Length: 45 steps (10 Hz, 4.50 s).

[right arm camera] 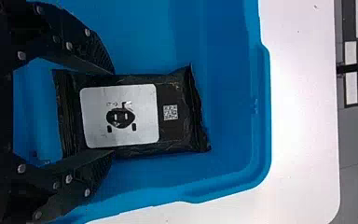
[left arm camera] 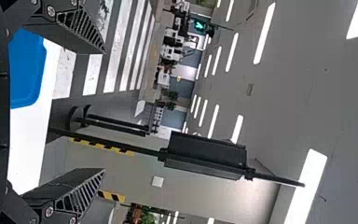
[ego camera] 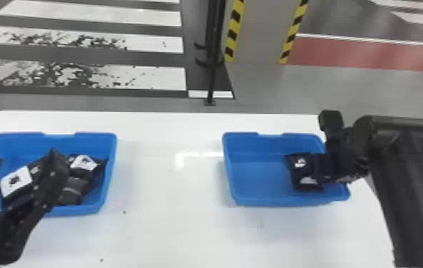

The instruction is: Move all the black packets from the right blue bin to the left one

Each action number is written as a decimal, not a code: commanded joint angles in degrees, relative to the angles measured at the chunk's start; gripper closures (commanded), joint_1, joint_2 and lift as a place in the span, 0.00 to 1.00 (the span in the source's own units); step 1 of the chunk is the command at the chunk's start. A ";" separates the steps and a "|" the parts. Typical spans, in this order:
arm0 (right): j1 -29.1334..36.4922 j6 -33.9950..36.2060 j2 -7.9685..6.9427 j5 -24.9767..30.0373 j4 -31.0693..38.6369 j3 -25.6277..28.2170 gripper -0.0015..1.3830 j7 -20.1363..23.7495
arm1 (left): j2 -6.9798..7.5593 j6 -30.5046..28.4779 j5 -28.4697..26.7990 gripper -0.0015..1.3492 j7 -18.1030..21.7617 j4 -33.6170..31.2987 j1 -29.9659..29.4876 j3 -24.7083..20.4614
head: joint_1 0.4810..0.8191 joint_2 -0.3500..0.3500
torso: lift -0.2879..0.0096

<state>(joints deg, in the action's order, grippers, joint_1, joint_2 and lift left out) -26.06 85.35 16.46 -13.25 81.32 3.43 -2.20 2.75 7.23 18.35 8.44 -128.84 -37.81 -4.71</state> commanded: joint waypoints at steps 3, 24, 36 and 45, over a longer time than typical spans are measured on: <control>0.18 -7.45 0.33 0.11 -5.03 0.00 0.73 3.08 | -0.20 0.37 0.73 0.10 0.00 0.52 -0.30 -0.32 | 0.63 0.28 | 0.50; 13.54 -46.82 1.30 -33.82 24.92 -31.99 0.83 31.29 | 3.14 -4.27 3.71 0.10 0.88 -2.72 3.36 9.40 | 0.63 0.94 | 0.50; 12.41 -48.51 1.65 -38.16 23.80 -36.10 0.56 30.68 | 3.14 -9.62 -4.41 0.91 0.00 -4.97 4.62 6.65 | 0.63 1.00 | 0.50; 29.85 -47.53 0.16 -25.82 28.72 -10.28 0.07 31.21 | 2.79 12.46 -17.43 0.00 -9.40 35.67 26.84 -1.23 | 0.63 0.95 | 0.50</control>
<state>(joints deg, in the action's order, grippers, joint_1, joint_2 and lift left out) 2.47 37.93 16.94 -40.95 109.29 -8.87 29.07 5.54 18.16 -0.14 -0.92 -93.26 -10.53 -6.07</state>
